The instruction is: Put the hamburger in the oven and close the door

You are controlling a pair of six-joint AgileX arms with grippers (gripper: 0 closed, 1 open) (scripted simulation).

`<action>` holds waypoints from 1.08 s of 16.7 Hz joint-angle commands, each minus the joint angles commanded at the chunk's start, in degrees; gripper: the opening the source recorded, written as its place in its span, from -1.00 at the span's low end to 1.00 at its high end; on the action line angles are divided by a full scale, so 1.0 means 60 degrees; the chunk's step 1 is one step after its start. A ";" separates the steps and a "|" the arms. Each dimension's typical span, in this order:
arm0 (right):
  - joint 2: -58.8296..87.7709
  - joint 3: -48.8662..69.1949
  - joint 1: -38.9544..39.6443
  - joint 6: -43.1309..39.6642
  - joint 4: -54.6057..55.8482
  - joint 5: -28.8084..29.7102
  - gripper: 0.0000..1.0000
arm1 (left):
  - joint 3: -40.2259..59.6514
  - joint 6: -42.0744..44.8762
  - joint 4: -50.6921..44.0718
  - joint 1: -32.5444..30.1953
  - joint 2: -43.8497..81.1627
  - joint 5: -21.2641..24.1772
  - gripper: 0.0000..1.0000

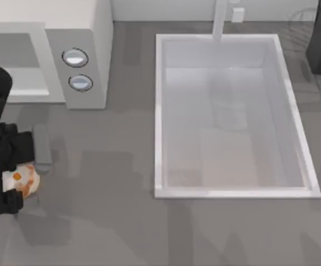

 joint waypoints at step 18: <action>0.0000 0.0000 0.0000 0.0000 0.0000 0.0000 1.00 | 0.0237 -0.0243 0.0500 -0.0223 0.0704 -0.0006 -0.51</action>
